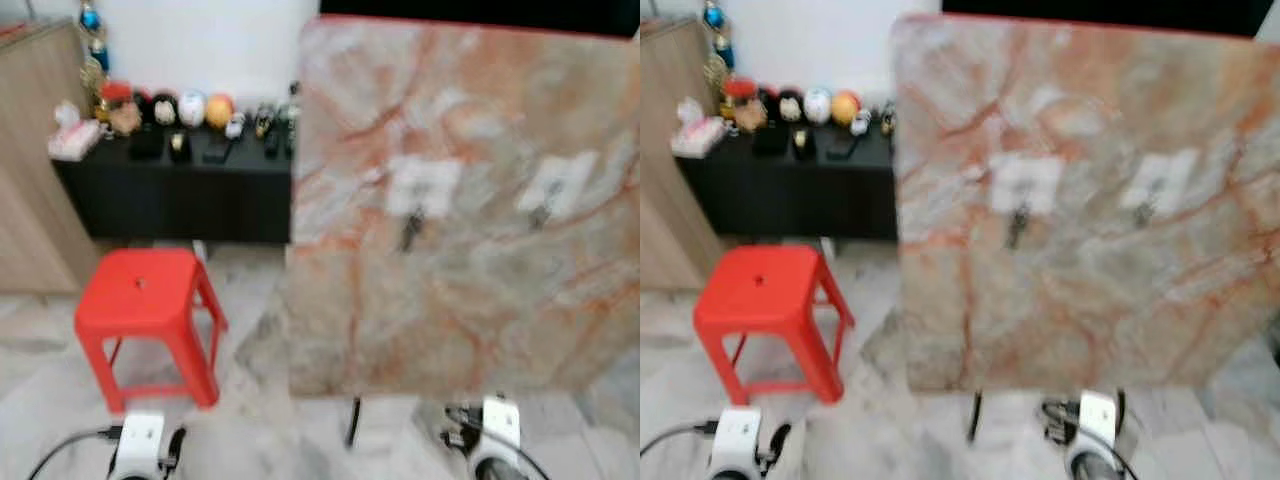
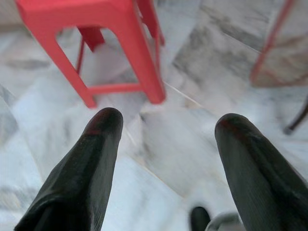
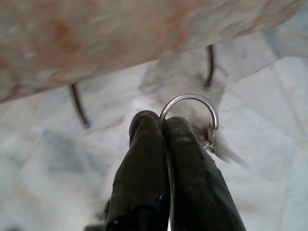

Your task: Hang keys on a hook

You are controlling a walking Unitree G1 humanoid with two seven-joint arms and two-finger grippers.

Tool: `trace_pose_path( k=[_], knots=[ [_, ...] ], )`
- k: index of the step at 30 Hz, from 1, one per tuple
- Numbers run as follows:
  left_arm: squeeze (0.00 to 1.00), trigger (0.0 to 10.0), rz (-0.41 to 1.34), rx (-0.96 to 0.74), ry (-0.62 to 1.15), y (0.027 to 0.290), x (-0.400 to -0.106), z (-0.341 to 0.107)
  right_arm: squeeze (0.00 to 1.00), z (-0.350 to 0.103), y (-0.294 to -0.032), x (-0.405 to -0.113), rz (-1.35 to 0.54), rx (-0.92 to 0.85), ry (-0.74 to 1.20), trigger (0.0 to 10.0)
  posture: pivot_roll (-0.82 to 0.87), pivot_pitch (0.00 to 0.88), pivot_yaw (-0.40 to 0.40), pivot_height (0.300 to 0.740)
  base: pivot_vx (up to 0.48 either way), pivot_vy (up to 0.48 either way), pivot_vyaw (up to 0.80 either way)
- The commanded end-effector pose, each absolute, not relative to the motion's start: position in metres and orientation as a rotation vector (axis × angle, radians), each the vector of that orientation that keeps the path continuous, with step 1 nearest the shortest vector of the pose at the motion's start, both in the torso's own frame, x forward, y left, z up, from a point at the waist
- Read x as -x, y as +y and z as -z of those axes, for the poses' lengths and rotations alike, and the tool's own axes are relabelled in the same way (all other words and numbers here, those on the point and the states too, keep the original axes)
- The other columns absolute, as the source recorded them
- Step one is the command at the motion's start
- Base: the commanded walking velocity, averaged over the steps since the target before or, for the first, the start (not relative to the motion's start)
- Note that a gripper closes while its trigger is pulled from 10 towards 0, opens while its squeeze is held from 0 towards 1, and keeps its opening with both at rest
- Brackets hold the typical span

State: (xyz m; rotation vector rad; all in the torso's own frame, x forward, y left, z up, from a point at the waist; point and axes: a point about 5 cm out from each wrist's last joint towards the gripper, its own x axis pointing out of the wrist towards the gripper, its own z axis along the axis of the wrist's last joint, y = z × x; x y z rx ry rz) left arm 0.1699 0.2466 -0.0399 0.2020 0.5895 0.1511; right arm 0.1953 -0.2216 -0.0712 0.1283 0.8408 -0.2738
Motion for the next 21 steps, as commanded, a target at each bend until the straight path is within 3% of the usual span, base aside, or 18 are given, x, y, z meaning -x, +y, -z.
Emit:
trace_pose_path(
  k=[1,16,21],
  knots=[
    [0.00,10.0,-0.157,-0.208,0.592,0.249,-0.169,0.040,0.00,0.065,-0.219,-0.208,0.270,-0.133,0.798,10.0,0.04,0.000,-0.091,0.740,0.000,-0.382,0.00],
    [0.00,10.0,-0.116,-0.189,0.567,0.231,-0.180,0.051,0.00,0.046,-0.221,-0.235,0.267,-0.115,0.684,10.0,0.02,0.000,-0.082,0.740,0.000,-0.376,0.00],
    [0.00,10.0,-0.124,-0.183,0.574,0.233,-0.176,0.055,0.00,0.031,-0.230,-0.250,0.327,-0.114,0.579,10.0,0.02,0.000,-0.080,0.740,0.000,0.000,0.00]
  ],
)
